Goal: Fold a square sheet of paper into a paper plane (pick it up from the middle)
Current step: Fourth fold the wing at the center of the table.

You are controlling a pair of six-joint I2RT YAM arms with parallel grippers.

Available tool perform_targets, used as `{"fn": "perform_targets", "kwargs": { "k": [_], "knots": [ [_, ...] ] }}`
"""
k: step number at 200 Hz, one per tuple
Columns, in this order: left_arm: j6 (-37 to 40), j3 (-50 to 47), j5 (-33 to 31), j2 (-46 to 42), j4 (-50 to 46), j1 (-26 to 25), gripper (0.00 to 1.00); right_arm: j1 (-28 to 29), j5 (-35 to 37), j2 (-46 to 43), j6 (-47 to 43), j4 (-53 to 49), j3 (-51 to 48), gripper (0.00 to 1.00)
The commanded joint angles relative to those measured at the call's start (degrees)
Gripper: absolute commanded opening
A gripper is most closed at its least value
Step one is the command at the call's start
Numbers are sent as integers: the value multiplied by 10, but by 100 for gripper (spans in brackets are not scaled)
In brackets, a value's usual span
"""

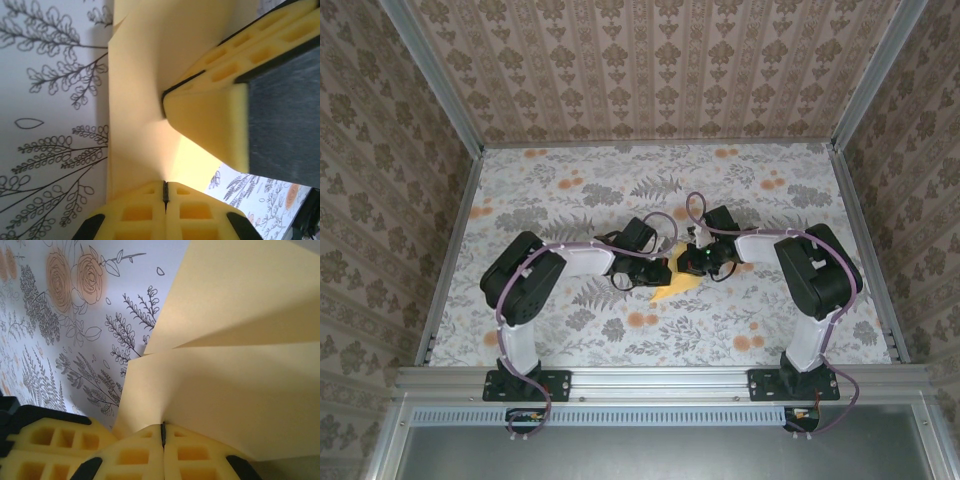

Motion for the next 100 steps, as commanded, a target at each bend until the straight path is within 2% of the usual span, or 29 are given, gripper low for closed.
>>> {"fn": "perform_targets", "kwargs": {
  "k": [1, 36, 100],
  "knots": [
    [-1, 10, -15, 16, -46, -1, 0, -4, 22, 22, -19, -16, -20, 7],
    [-1, -7, -24, 21, -74, -1, 0, -34, 30, 15, -16, -6, -22, 7],
    [-13, -28, -15, 22, -59, -1, 0, -119, 54, -10, 35, 27, -30, 8]
  ]
}}
